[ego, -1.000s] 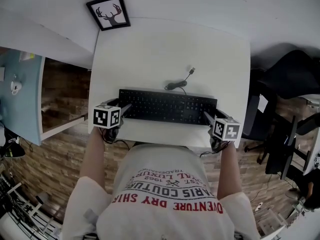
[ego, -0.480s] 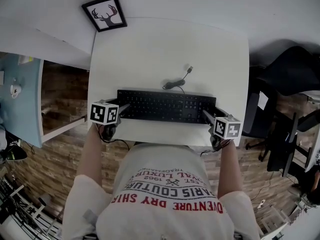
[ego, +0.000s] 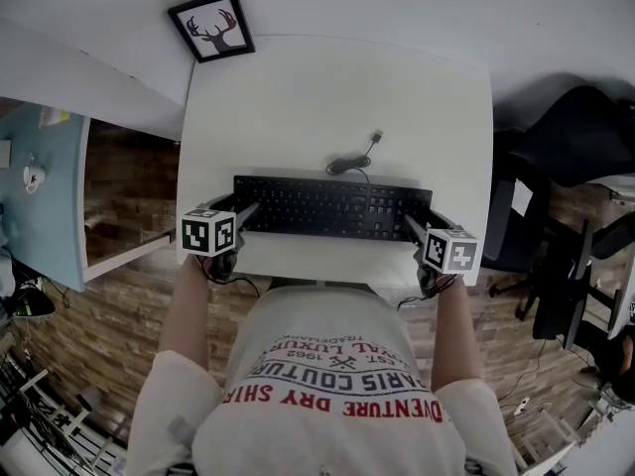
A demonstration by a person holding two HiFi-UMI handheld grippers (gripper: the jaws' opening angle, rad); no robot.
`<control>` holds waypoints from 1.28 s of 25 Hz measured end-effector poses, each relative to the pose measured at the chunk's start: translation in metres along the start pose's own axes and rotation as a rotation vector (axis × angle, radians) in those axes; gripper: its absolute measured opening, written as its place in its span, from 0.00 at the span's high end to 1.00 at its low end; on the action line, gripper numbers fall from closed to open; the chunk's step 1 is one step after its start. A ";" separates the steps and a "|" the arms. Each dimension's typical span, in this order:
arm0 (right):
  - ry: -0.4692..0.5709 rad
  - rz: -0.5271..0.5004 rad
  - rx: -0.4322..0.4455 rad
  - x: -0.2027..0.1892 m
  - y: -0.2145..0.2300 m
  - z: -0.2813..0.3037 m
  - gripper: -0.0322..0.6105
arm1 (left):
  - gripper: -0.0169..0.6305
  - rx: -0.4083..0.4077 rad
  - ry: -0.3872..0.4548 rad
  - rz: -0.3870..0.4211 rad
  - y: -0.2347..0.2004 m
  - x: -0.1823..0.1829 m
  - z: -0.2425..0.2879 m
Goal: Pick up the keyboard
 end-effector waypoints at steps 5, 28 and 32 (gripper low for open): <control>0.026 -0.001 -0.005 -0.002 -0.003 -0.012 0.54 | 0.57 0.033 0.051 0.034 0.010 0.006 -0.016; 0.412 -0.157 -0.048 0.106 -0.051 -0.134 0.54 | 0.57 0.092 0.418 0.199 0.052 0.113 -0.121; 0.463 -0.148 -0.034 0.126 -0.059 -0.150 0.54 | 0.57 0.096 0.471 0.246 0.057 0.142 -0.141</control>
Point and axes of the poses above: the fingertips, and each gripper's own axes: z forward along the fingers, y to its right, x out of its top, the point moved 3 cm from there along -z, backward along the fingers, and after that the axes turned 5 degrees about z, right-handed, at the moved point
